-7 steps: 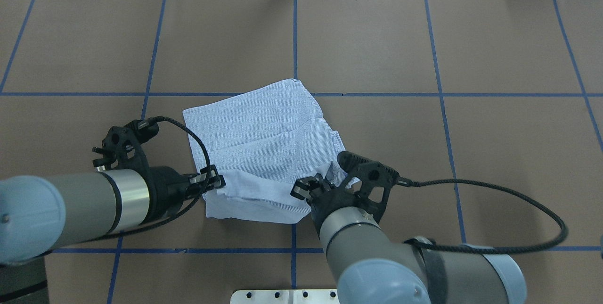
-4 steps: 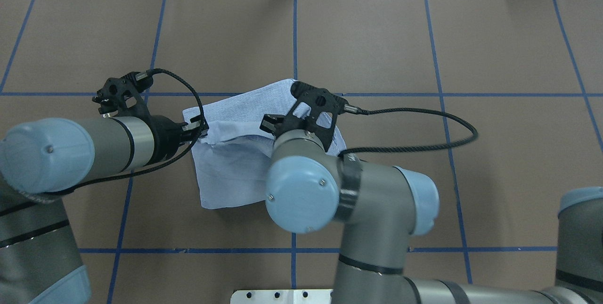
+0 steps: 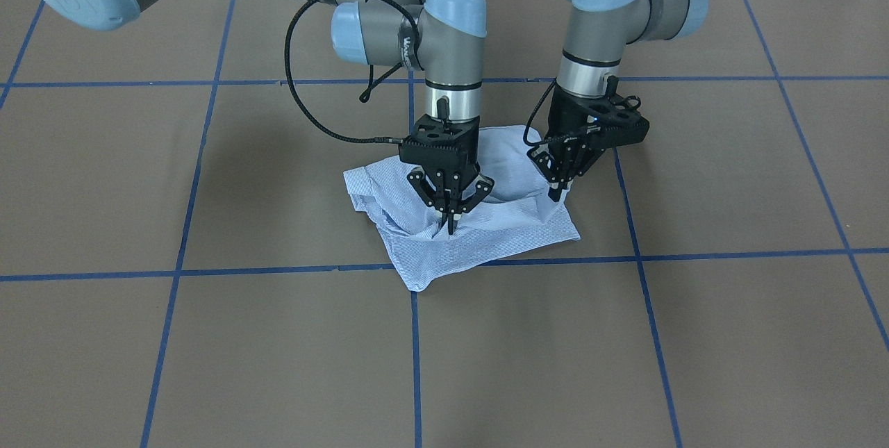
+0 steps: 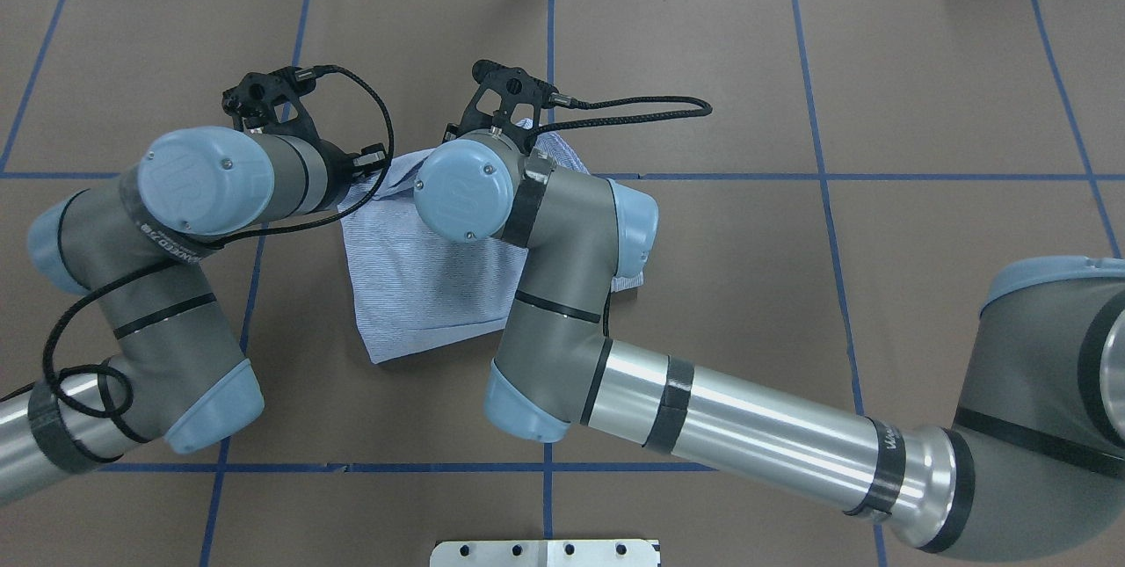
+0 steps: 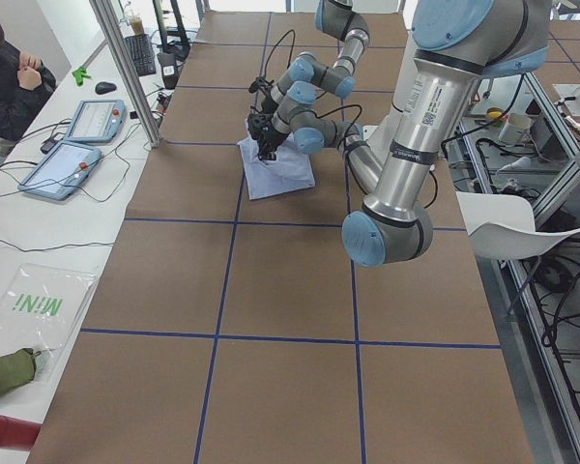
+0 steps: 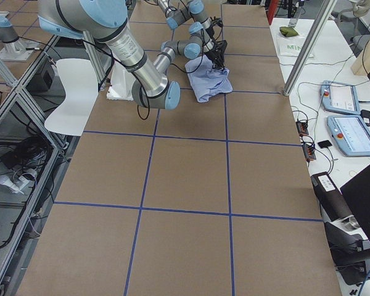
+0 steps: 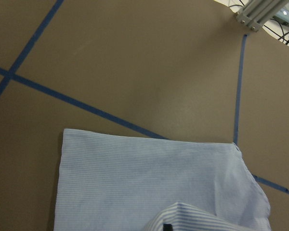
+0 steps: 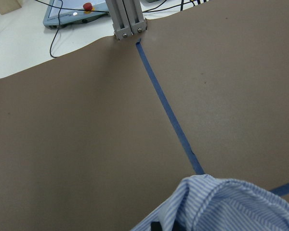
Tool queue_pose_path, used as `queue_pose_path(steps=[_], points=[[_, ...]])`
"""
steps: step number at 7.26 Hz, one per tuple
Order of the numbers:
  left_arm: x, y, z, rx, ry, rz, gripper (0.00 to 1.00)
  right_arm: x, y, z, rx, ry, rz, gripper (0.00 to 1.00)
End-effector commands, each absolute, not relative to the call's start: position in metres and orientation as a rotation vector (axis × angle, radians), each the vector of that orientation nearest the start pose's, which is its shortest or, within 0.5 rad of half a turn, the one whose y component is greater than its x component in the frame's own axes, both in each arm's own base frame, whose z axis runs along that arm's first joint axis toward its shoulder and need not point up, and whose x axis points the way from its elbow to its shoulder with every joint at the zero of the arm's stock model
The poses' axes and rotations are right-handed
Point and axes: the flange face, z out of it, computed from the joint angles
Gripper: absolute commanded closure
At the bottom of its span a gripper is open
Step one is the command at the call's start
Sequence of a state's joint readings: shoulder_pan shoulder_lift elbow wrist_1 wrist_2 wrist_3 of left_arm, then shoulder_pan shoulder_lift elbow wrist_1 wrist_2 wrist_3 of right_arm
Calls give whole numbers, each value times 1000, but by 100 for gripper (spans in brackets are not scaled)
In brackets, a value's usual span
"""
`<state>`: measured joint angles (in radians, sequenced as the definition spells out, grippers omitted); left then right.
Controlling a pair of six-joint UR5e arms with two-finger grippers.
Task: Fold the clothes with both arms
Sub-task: 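Lift the near edge with both grippers and fold it away from the robot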
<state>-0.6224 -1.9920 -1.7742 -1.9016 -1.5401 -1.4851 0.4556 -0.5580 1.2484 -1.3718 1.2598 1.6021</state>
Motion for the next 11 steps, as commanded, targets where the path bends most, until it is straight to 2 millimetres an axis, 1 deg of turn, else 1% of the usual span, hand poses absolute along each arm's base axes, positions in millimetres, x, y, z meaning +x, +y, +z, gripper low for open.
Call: queue_pose_path(steps=[1,2,3,5,6,7,8,9,10,11], points=[[453,-511,353,385,875,-498,100,-656,-521,138,464,-794,561,100],[453,-516,360,393,885,-502,100,-660,-524,143,469,-794,541,100],[456,-517,351,395,898,-500,100,-661,-524,141,469,-796,531,100],[458,-518,344,398,910,-498,100,-667,-527,139,464,-784,528,100],[457,-519,344,399,911,-500,100,-667,-526,136,459,-791,526,86],[457,-519,343,399,915,-499,100,-668,-526,137,460,-788,523,23],[457,-518,340,410,914,-480,1,-662,-532,129,475,-783,455,0],[452,-518,334,437,911,-426,0,-648,-549,121,429,-802,434,0],[428,-528,323,418,940,-306,0,-630,-567,108,422,-805,363,0],[384,-536,305,410,995,-199,0,-594,-597,109,357,-800,315,0]])
